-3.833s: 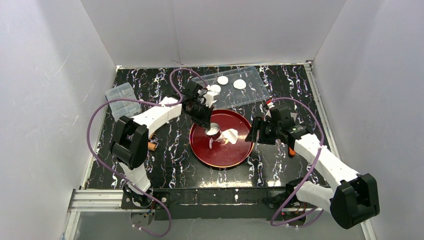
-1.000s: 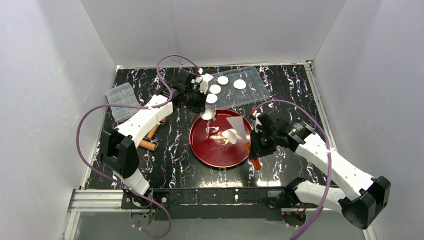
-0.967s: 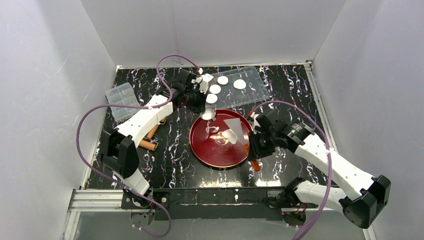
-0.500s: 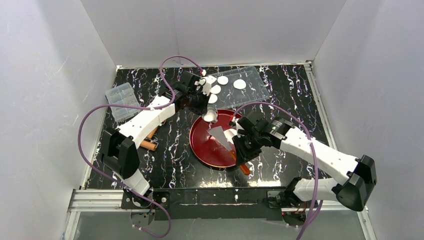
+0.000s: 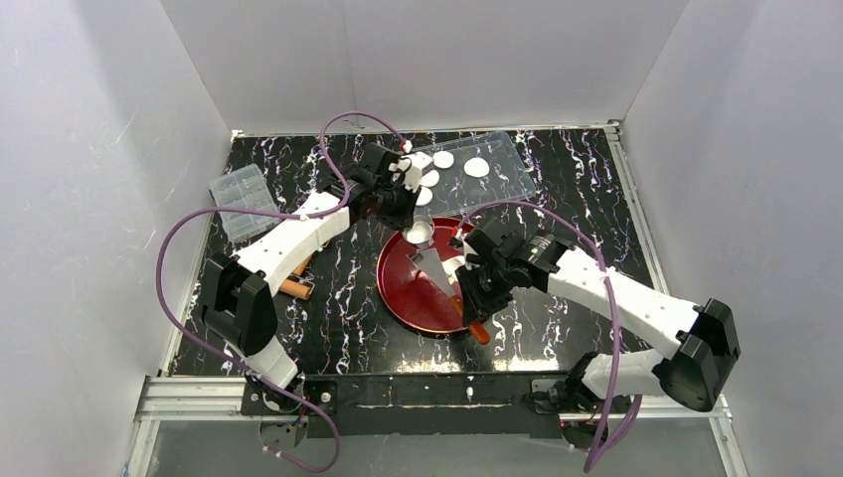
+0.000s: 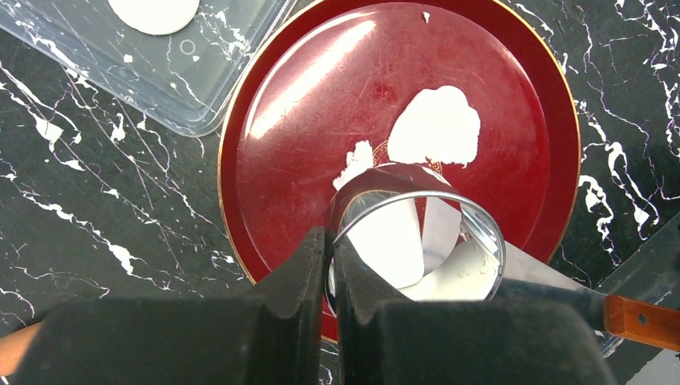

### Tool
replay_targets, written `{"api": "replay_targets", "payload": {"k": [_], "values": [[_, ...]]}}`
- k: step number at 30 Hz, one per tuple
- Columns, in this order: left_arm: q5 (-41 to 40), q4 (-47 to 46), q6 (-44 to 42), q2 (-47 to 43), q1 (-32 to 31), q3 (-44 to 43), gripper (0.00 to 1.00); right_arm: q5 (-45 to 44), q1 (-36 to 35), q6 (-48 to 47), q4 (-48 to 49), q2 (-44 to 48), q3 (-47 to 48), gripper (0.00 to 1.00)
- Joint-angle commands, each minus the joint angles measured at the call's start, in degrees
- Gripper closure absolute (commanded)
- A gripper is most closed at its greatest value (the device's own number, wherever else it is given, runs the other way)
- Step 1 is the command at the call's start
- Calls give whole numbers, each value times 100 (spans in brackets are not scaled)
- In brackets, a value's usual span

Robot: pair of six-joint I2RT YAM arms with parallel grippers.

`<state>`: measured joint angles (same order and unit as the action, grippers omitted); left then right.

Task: Roll out the dumpling wrappers from the dough

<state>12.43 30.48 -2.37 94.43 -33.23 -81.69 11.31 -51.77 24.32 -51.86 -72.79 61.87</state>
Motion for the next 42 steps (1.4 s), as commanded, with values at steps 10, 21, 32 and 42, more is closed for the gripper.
{"api": "replay_targets", "payload": {"k": [10, 21, 32, 42], "values": [[105, 107, -22, -24, -65, 87, 100, -176, 130, 12, 279, -269, 367, 99], [100, 191, -39, 9, -82, -79, 100, -135, 299, -31, 407, -483, 378, 99], [-374, 714, -408, 433, 286, -1302, 100, 360, -158, -427, 132, -841, -96, 99], [-112, 846, -644, -206, 902, -684, 100, 235, -420, -270, -752, -1313, 400, 99]]}}
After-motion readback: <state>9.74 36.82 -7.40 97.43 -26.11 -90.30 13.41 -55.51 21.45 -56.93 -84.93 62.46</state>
